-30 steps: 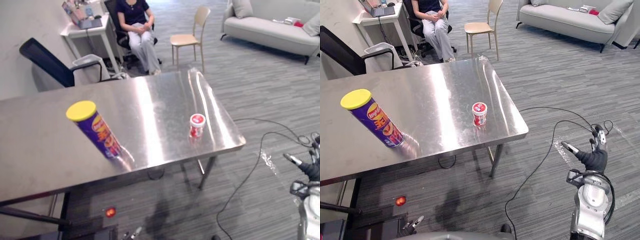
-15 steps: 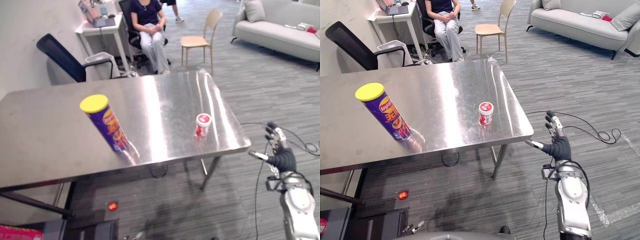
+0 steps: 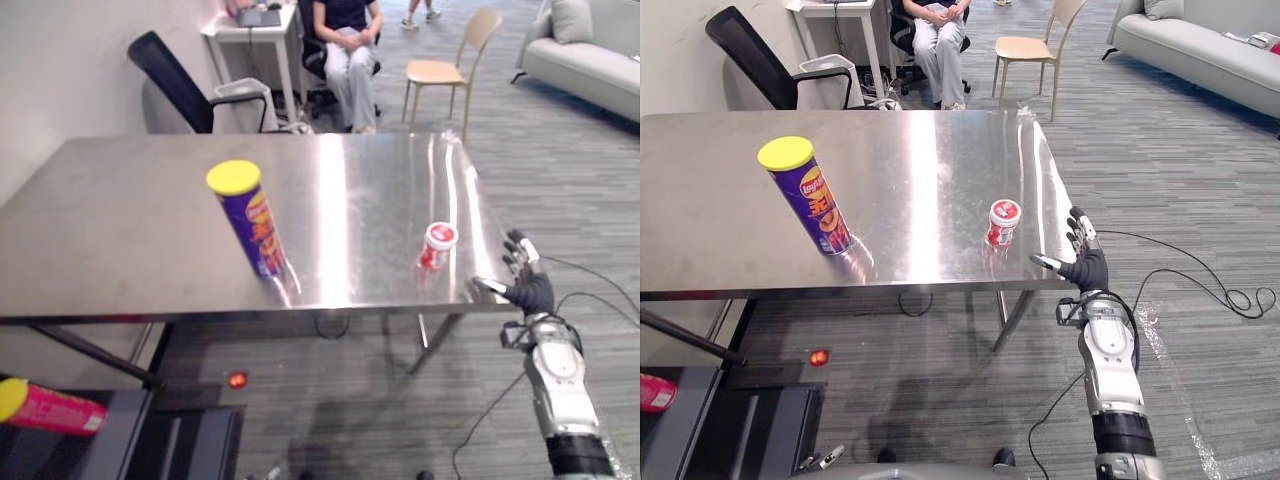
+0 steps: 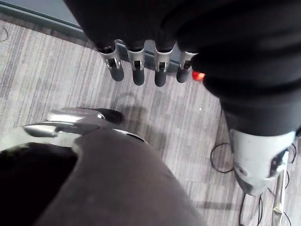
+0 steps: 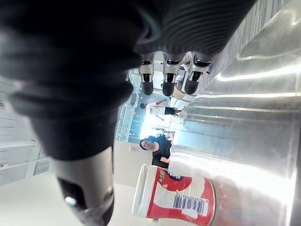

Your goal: Put the gum and the chips on the shelf.

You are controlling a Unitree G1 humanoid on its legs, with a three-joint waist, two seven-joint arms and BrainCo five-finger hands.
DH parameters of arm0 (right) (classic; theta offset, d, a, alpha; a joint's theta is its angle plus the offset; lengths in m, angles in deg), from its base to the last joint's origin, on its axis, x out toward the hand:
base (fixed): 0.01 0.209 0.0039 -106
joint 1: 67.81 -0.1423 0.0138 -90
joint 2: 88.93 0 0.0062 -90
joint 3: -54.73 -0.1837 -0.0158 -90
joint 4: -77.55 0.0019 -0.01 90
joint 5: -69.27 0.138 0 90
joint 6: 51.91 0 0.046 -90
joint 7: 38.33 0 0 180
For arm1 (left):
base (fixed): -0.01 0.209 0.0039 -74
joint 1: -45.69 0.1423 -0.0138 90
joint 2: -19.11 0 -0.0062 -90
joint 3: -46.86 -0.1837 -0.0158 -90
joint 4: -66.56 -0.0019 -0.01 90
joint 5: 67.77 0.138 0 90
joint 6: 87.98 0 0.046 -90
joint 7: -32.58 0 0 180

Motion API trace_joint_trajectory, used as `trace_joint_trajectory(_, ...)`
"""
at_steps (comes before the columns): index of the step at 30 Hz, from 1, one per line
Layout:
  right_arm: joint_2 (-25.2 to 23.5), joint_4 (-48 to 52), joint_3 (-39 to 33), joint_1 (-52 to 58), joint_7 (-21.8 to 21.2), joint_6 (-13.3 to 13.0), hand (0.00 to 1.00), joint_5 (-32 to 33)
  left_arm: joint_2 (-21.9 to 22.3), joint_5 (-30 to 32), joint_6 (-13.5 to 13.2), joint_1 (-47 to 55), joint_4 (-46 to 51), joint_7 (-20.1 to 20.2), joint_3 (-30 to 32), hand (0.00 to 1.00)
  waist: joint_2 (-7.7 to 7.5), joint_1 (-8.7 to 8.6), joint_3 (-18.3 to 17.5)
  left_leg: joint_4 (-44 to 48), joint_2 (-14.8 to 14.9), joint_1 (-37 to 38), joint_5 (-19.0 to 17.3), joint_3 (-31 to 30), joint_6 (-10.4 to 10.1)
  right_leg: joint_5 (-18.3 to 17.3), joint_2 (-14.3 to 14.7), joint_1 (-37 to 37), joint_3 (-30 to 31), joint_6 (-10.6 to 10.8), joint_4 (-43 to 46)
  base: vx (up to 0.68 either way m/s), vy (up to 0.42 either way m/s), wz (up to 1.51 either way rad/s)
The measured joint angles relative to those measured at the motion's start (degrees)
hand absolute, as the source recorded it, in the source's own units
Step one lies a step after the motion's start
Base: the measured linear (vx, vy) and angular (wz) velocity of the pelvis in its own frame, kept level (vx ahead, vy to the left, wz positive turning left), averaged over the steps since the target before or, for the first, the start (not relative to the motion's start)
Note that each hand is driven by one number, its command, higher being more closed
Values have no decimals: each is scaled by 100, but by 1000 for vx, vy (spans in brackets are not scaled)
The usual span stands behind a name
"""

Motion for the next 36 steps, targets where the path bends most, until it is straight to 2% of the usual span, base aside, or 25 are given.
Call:
trace_joint_trajectory(5,-8,-274,8,-276,154,37,0,-1,-5,-3,0,-1,95,-51,0,0,-30,110,105,-177,-19,0,145,-86,5,2,-4,-34,-73,-2,8,-18,-6,9)
trace_joint_trajectory(15,-23,-688,81,-831,211,145,0,4,2,-3,-1,-7,167,-66,-3,0,-39,147,275,-246,-57,-6,152,-105,16,2,-27,-44,-110,-1,-13,11,1,0)
trace_joint_trajectory(30,-140,-1109,667,-1419,331,172,0,0,19,-10,-1,-10,218,-78,-1,0,-103,274,404,-272,-70,-2,163,-102,28,9,-40,-43,-116,3,-20,0,0,0)
trace_joint_trajectory(31,-145,-1109,696,-1451,325,172,100,-3,19,-9,0,-11,218,-78,-1,0,-104,275,405,-273,-71,-1,164,-101,28,9,-41,-43,-116,3,-19,0,0,0)
trace_joint_trajectory(36,-309,-1126,704,-1632,328,176,100,-7,18,-8,0,-10,220,-79,4,0,-122,286,419,-276,-70,5,164,-93,28,11,-41,-42,-111,3,-21,0,0,0)
